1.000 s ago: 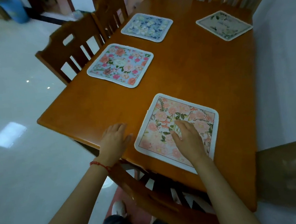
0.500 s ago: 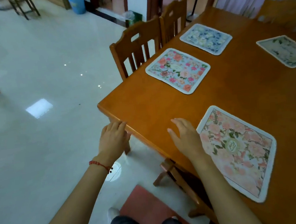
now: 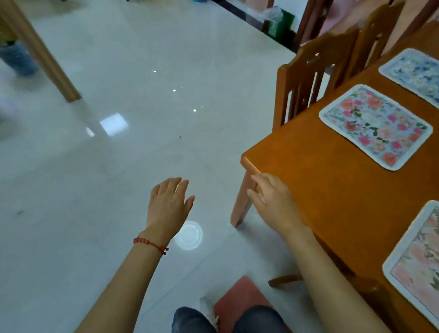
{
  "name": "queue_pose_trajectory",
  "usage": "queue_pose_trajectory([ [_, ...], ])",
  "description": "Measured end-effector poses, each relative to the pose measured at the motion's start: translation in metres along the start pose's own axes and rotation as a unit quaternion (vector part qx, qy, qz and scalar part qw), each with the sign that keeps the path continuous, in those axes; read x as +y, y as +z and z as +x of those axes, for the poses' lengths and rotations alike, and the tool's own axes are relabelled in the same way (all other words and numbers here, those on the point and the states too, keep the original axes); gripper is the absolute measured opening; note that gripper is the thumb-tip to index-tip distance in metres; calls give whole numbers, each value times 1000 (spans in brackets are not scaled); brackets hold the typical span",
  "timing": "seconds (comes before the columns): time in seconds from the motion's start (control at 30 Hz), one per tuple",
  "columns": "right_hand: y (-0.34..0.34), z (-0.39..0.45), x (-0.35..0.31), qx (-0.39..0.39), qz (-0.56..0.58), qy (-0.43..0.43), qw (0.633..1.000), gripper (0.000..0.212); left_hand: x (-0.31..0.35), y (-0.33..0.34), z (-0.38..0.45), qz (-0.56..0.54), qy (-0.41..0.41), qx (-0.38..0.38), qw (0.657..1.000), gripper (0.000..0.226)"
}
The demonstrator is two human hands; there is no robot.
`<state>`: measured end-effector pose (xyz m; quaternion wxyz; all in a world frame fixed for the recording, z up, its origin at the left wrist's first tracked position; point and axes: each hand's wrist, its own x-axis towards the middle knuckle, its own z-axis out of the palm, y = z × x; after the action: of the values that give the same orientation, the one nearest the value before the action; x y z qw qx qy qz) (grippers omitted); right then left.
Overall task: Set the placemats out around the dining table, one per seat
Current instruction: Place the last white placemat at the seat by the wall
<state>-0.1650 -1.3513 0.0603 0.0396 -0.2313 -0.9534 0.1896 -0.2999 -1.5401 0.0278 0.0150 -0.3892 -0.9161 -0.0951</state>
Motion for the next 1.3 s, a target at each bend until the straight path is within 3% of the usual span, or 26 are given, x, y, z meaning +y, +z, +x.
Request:
queue_pose_trajectory([
  [0.23,44,51,-47,-60,-17,-83,995,39,-65,9,-14,7,-93,-5,996,43],
  [0.53,82,152,-70,-62,-3,-178,982,37,-109,23,32,15,-188,-1,982,43],
  [0.93,98,269,-97,-72,-24,-242,967,35,-161,21,125,38,-216,23,975,44],
  [1.3,136,407,-148,-14,-47,-236,970,34,-279,21,239,28,-193,3,981,43],
])
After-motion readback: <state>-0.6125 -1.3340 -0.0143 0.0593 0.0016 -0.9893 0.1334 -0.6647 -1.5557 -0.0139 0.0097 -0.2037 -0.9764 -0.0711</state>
